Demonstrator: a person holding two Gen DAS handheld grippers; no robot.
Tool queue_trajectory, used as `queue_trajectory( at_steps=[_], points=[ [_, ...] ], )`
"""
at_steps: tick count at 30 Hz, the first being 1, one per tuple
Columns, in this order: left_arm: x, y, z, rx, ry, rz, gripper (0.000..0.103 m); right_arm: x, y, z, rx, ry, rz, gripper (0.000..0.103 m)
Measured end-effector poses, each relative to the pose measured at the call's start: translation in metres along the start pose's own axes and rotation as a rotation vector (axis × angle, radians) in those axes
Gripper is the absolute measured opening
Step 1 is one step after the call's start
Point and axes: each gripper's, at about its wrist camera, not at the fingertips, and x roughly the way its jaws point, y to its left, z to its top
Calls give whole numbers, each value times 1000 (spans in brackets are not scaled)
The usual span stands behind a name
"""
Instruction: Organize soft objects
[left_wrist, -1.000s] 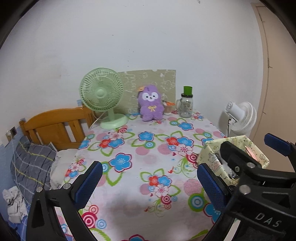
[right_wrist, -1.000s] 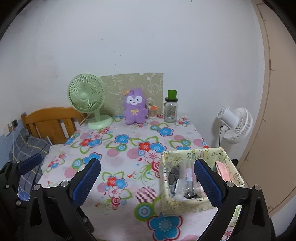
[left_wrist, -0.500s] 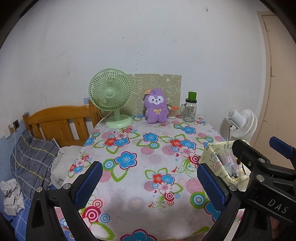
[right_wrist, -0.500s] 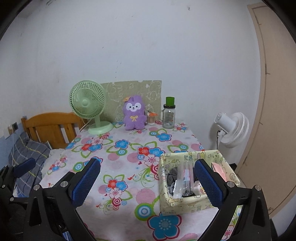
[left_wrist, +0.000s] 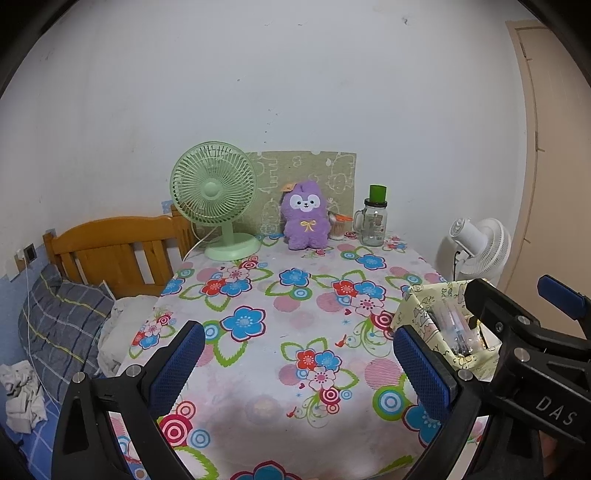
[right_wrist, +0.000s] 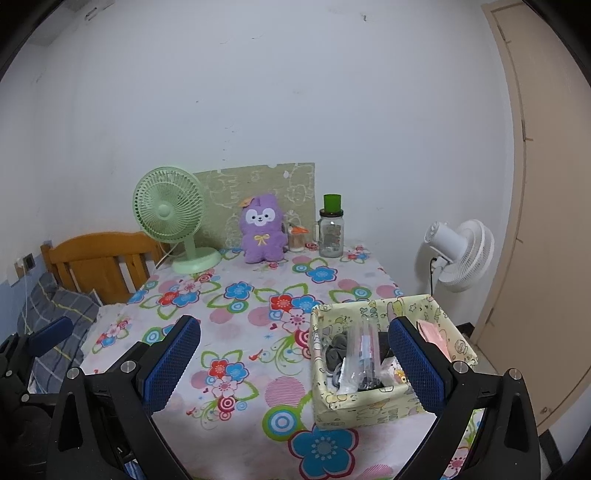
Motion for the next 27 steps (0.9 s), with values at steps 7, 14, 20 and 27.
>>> queue_trajectory(
  at_steps=[7,14,20,27],
  points=[
    [0,-3,1,5,-2,4,103,4,-6,0,13,2,-6,103],
    [2,-3,3,4,6,4,103,6,-7,0,12,4,-8,103],
    [2,-2,3,6,7,7,103,8,-8,-1,16,6,-6,103],
    [3,-2,3,5,6,9,103,9,-8,-1,15,7,-7,103]
  ],
)
